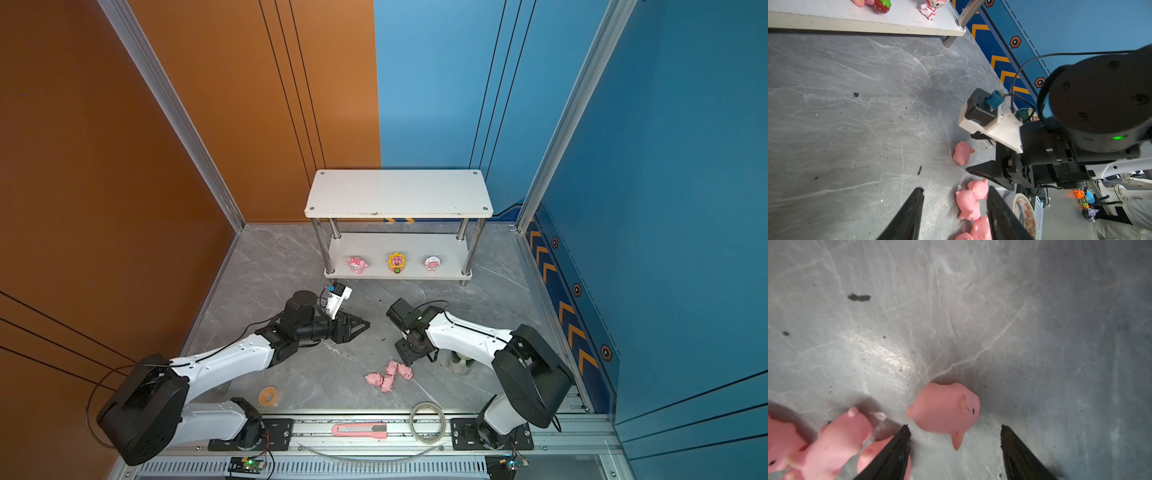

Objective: Place and organize the plastic toys onto the shelf
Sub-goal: 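Lower the right gripper and close it on a small pink pig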

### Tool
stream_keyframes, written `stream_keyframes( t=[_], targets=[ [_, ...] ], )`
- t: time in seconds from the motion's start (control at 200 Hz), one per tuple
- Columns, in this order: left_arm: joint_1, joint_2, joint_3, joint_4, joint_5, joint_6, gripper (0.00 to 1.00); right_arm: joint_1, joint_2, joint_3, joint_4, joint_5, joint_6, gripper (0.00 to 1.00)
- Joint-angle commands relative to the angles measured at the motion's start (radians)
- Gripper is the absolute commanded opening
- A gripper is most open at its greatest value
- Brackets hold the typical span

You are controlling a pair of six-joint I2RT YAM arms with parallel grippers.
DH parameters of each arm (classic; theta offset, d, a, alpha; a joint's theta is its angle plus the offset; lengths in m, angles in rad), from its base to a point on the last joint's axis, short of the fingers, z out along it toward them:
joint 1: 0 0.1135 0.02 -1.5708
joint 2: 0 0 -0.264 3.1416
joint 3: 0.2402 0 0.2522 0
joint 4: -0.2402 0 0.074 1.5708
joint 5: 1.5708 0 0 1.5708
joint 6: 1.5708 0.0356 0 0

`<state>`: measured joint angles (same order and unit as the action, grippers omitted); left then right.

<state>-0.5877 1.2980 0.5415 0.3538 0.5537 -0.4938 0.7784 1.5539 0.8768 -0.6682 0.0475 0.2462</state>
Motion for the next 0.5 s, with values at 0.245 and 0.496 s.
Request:
stream_keyframes(
  t=[0.245, 0.496],
  targets=[
    [0.035, -0.001, -0.001, 0.022, 0.043, -0.004, 0.51, -0.065, 0.080, 0.091, 0.145, -0.004, 0.014, 0.62],
    [0.043, -0.003, -0.006, 0.023, 0.054, -0.004, 0.51, -0.110, 0.043, 0.033, 0.183, -0.082, 0.072, 0.64]
  ],
)
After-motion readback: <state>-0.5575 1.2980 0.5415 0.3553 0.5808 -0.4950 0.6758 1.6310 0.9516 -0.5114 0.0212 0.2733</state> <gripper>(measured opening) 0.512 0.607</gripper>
